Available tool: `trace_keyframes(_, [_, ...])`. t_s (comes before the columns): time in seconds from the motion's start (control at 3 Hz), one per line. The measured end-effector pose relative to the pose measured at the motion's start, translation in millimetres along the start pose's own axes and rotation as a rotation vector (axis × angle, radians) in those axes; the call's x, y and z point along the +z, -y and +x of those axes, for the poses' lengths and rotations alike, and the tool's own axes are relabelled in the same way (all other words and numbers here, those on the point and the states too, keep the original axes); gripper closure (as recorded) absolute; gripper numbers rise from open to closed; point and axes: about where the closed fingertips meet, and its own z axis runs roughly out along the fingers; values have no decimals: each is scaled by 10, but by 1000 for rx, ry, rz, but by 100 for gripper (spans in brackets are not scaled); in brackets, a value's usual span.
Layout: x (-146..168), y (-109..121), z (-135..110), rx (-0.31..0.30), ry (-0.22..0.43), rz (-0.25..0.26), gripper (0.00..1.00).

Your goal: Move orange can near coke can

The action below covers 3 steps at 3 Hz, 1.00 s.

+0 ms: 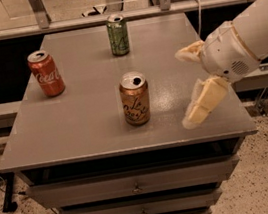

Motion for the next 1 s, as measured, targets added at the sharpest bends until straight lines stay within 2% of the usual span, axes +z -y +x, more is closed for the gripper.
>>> trace_keyframes(0.33, [334,-13,-513,-10,224,-56,0])
trace_keyframes(0.67, [540,-48,-901,-1,399,-96,0])
trace_keyframes(1.0, [750,-33,-1016,6,488,-104,0])
